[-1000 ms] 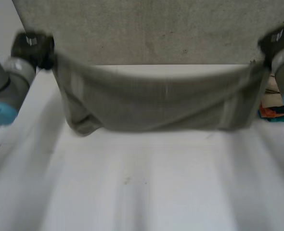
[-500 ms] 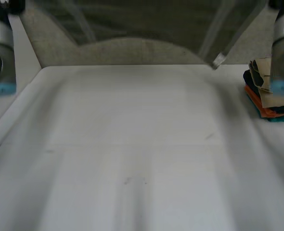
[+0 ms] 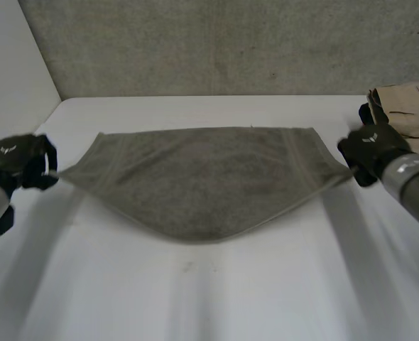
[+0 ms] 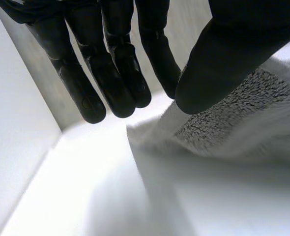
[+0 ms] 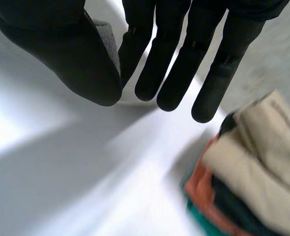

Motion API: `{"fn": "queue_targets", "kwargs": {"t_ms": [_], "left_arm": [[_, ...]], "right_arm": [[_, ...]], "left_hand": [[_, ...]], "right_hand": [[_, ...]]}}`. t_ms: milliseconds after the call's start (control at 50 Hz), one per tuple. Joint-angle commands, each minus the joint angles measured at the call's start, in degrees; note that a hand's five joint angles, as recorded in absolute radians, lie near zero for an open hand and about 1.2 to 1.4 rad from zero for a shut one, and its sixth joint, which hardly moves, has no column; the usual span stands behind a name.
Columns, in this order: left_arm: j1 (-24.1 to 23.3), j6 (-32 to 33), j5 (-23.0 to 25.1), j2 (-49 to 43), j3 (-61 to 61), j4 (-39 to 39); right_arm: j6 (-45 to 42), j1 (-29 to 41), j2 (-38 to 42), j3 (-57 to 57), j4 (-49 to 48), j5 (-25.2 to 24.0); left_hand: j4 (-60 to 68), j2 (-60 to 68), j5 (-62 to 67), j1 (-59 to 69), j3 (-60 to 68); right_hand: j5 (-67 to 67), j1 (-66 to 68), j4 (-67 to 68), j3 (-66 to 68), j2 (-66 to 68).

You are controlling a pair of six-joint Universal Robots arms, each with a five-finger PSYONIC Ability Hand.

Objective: Fold the laundry.

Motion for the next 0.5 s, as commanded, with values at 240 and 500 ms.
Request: {"fn": "queue_targets", "kwargs": {"t_ms": [240, 500], "left_arm": [[3.66, 24.48, 4.23, 1.92, -0.18, -18.50], [-6.27, 9.35, -6.65, -22.15, 26.34, -7.94]], "right_arm": [[-6.71, -1.17, 0.24, 1.83, 5.60, 3.99], [0.95, 1.02, 18.17, -16.63, -6.52, 8.38]], "left_hand": [[11.17, 11.22, 14.00, 13.40, 11.50], [11.17, 11.22, 14.00, 13.40, 11.50]], "right_hand": [[12.33, 15.23, 11.12, 11.59, 12.16], [12.33, 15.23, 11.12, 11.59, 12.16]]}}
